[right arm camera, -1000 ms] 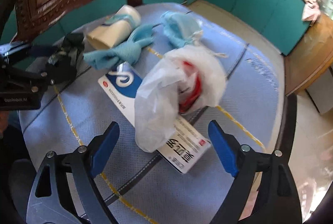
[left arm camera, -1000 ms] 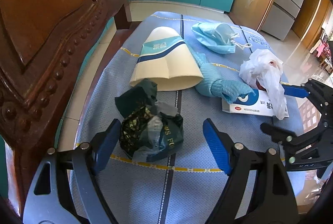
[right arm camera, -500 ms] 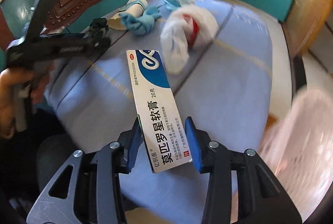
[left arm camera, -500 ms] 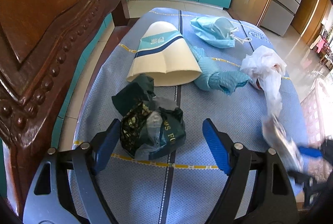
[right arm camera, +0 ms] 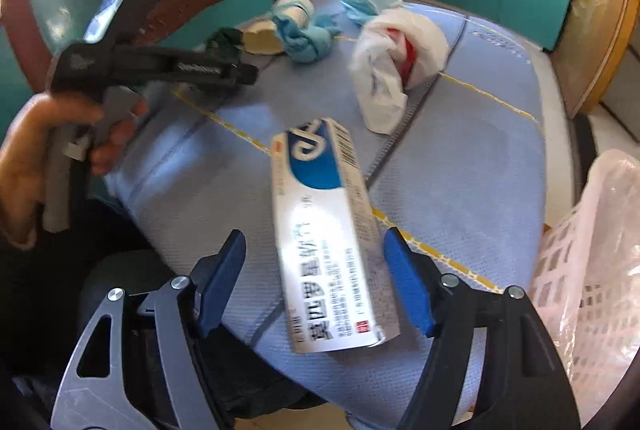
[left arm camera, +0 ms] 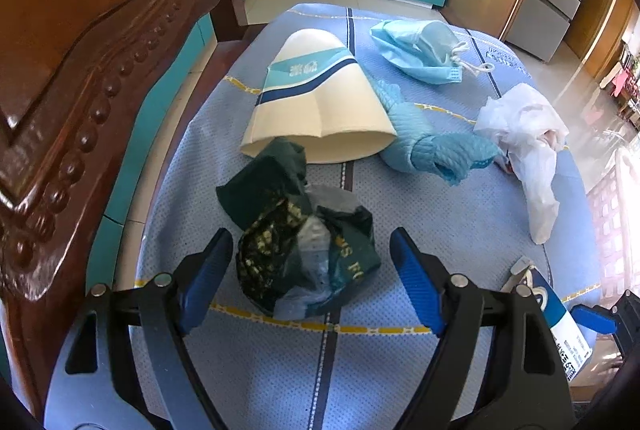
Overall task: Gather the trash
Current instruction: 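Grasp the white-blue ointment box with the right tool while the left tool grasps the dark green snack bag, then lift the ointment box with the right tool and the green snack bag with the left tool, then carry both items over the wastebasket and open both tools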
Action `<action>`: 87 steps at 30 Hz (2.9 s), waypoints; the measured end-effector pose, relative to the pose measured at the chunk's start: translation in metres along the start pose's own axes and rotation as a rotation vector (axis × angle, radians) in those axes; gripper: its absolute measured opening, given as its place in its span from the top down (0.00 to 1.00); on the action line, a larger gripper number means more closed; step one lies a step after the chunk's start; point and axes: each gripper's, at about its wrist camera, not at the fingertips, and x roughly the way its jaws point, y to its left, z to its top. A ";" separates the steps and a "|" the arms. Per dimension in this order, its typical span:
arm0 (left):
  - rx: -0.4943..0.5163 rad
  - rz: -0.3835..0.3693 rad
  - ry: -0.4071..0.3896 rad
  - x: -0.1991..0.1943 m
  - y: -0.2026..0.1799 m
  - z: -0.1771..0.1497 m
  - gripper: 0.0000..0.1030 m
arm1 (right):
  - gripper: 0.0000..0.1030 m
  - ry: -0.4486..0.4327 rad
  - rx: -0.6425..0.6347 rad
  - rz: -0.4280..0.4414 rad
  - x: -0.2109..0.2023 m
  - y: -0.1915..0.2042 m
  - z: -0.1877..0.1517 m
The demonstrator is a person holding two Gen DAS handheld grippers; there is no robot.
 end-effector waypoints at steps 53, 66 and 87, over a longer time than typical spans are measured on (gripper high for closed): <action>0.109 -0.014 -0.384 -0.095 -0.025 -0.066 0.44 | 0.55 -0.231 0.299 -0.153 -0.046 -0.012 -0.015; 0.119 -0.009 -0.359 -0.086 -0.029 -0.060 0.44 | 0.55 -0.231 0.314 -0.149 -0.045 -0.015 -0.019; 0.143 -0.055 -0.453 -0.147 -0.063 -0.056 0.44 | 0.55 -0.457 0.299 -0.255 -0.138 -0.029 -0.024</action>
